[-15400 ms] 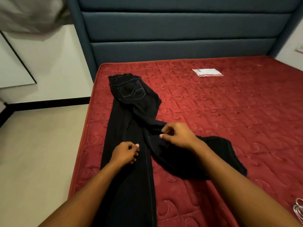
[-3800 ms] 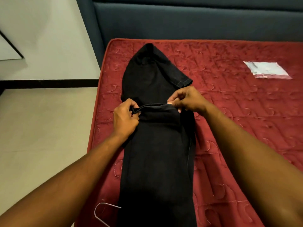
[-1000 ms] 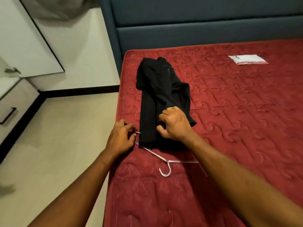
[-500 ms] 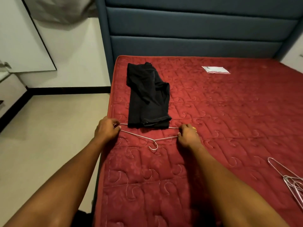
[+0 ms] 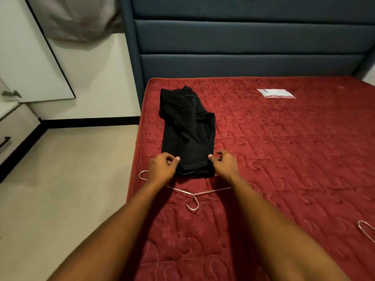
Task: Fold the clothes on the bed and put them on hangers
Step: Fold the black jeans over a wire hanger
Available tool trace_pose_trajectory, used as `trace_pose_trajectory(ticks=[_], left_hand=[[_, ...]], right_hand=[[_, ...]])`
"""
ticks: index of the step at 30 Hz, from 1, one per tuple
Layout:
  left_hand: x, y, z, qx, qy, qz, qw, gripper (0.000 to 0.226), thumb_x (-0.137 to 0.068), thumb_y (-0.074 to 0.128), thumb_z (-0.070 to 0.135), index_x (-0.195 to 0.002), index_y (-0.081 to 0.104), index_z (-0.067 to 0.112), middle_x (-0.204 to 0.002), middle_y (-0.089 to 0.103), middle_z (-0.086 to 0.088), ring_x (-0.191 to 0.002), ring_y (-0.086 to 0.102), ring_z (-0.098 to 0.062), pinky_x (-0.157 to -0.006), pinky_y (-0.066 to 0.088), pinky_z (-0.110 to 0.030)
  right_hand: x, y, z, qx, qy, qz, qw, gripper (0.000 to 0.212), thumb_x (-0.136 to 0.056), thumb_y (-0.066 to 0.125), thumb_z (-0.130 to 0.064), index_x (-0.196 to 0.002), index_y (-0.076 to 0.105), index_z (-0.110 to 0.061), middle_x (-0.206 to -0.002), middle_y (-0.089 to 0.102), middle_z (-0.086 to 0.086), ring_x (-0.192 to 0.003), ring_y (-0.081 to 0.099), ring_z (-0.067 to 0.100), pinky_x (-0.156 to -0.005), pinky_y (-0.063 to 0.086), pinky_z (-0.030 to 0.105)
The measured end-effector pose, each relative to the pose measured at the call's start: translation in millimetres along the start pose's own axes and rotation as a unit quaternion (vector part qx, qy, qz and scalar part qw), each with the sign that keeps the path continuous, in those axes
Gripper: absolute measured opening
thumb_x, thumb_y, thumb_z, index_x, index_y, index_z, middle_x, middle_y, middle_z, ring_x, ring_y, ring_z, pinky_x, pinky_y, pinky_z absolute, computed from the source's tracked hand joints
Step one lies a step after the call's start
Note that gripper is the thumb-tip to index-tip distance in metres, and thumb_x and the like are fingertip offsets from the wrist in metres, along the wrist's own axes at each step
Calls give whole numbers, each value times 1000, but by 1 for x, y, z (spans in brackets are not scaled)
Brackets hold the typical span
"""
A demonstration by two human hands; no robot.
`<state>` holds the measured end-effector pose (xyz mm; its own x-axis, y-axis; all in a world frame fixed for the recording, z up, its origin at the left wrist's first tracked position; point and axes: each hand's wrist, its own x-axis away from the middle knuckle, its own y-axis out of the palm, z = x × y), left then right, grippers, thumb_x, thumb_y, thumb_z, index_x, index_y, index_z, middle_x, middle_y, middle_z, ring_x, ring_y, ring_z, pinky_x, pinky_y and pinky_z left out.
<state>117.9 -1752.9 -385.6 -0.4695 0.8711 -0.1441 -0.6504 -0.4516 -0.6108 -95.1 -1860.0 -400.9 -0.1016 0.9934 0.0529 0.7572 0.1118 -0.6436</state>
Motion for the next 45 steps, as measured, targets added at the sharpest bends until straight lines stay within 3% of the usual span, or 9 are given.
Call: trace_pose_trajectory(ticks=[9,13,16,19,23,27,30,39,45], left_hand=[[-5,4,7,129,-211,-117,962,27,-86,72,-3,-113,68,2,-85,67,-13,-62,60,-19,-48,50,-26],[20,-18,25,271,-209,-104,934,9,-98,63,12,-102,68,5,-86,66,-14,-66,62,-21,-49,55,-26],[37,-39,35,484,-237,-163,826,74,-85,47,74,-116,66,10,-108,73,-19,-94,71,-36,-70,62,-45],[62,-46,35,558,-280,-203,754,65,-99,47,59,-130,65,4,-124,68,-24,-100,71,-39,-85,60,-55],[91,-42,29,479,-329,-118,806,40,-92,48,-5,-130,61,-4,-128,65,-25,-87,69,-34,-64,63,-39],[108,-58,34,509,-284,-144,800,40,-94,45,-13,-130,59,-3,-121,69,-23,-85,73,-31,-65,64,-35],[108,-65,35,540,-232,-182,788,45,-94,47,-11,-138,54,-5,-118,70,-20,-86,75,-26,-73,63,-33],[77,-81,37,559,-103,-261,780,48,-95,48,-5,-142,51,4,-135,63,-18,-117,64,-29,-100,53,-35],[19,-63,18,109,-58,-44,991,34,-85,79,5,-118,70,5,-109,73,-10,-97,69,-24,-76,58,-28]], right_hand=[[32,-13,-25,72,-42,93,992,25,-86,70,-25,-109,77,-19,-104,76,8,-101,70,31,-85,51,33],[70,-29,-62,-46,-242,148,958,21,-76,66,-28,-91,77,-19,-87,70,-1,-81,65,16,-75,51,32],[106,-39,-103,-29,-415,-47,908,18,-79,71,-20,-93,80,-23,-85,71,-5,-78,64,7,-73,51,26],[129,-36,-114,-9,-351,-158,923,19,-87,72,-41,-86,81,-25,-81,76,-8,-76,70,4,-71,54,31],[123,-31,-71,69,-145,27,987,29,-87,65,-48,-83,73,-20,-81,75,-4,-82,71,19,-74,54,35],[138,-33,-40,-56,52,-112,991,42,-91,68,-56,-84,64,-14,-77,66,5,-69,64,22,-75,59,40],[151,-39,-40,-266,176,-296,900,49,-92,65,-59,-114,56,-16,-102,71,8,-83,72,22,-73,59,36],[134,-44,-51,-443,66,-439,779,25,-92,58,3,-87,72,-17,-90,69,4,-77,68,19,-81,60,47],[62,-32,-43,-249,-13,-102,963,31,-81,65,17,-84,62,-14,-71,55,3,-54,46,12,-47,45,23]])
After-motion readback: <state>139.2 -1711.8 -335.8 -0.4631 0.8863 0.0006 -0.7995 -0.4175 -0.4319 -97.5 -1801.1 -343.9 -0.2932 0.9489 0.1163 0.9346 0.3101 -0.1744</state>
